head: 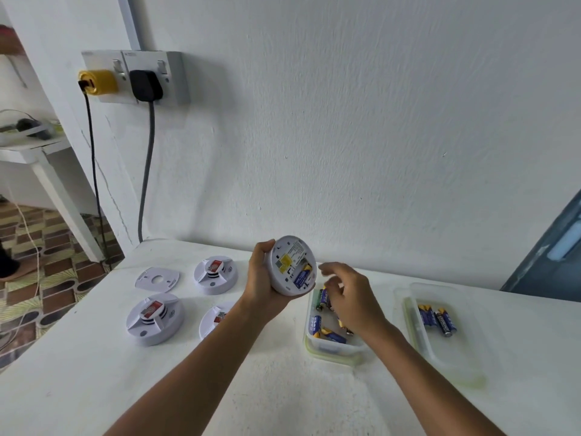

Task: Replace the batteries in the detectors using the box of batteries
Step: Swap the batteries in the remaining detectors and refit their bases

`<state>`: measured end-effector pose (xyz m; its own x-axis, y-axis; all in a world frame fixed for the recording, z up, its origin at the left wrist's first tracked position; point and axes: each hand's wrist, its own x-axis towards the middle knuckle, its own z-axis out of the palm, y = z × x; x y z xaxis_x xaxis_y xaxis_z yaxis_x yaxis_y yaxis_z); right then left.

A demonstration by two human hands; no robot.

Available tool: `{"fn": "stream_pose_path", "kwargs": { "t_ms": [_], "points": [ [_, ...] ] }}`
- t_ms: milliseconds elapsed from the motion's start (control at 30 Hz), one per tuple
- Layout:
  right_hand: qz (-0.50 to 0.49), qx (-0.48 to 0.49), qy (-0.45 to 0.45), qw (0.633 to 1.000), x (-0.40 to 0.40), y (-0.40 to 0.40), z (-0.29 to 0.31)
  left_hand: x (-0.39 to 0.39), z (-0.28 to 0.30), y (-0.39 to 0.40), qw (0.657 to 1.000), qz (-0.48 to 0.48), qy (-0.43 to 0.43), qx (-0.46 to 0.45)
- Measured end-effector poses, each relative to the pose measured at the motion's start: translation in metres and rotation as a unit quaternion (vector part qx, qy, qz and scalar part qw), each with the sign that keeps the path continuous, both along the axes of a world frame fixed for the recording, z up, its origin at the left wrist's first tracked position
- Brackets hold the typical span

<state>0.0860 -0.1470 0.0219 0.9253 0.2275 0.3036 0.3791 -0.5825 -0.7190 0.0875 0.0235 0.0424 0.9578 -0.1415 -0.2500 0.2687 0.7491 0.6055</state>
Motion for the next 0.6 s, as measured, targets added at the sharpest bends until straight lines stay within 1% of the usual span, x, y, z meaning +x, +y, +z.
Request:
{"fn": "stream_pose_path", "kwargs": {
  "t_ms": [33,67,133,167,267,333,400,467,533,567,600],
  "points": [
    [-0.008,-0.044,0.040,0.998,0.003,-0.003,0.001,0.002,-0.001,0.001,1.000,0.001,0.002,0.003],
    [-0.007,-0.115,0.075,0.990,0.005,-0.005,0.000,0.002,-0.003,0.003,1.000,0.001,0.006,0.005],
    [0.009,-0.264,0.126,0.956,0.005,-0.005,-0.002,0.003,-0.007,0.006,1.000,-0.001,0.014,0.012],
    [0.019,-0.314,0.142,0.938,0.003,-0.005,-0.003,0.003,-0.009,0.006,1.000,-0.001,0.020,0.015],
    [0.042,-0.406,0.150,0.901,0.002,0.000,-0.005,0.001,-0.011,0.007,0.999,0.000,0.035,0.015],
    [0.051,-0.432,0.137,0.890,0.002,0.004,-0.009,0.000,-0.012,0.007,0.999,0.001,0.038,0.020],
    [0.051,-0.420,0.126,0.897,0.004,0.005,-0.013,0.000,-0.012,0.009,0.999,0.003,0.039,0.022],
    [0.039,-0.352,0.118,0.928,0.006,0.003,-0.014,0.001,-0.012,0.011,0.999,0.006,0.041,0.024],
    [0.009,-0.205,0.106,0.973,0.008,0.000,-0.011,0.001,-0.013,0.013,0.998,0.012,0.045,0.029],
    [-0.006,-0.114,0.092,0.989,0.008,0.000,-0.009,0.001,-0.013,0.013,0.998,0.015,0.049,0.031],
    [-0.012,-0.032,0.066,0.997,0.008,0.000,-0.005,0.001,-0.013,0.013,0.998,0.017,0.053,0.031]
  ]
}}
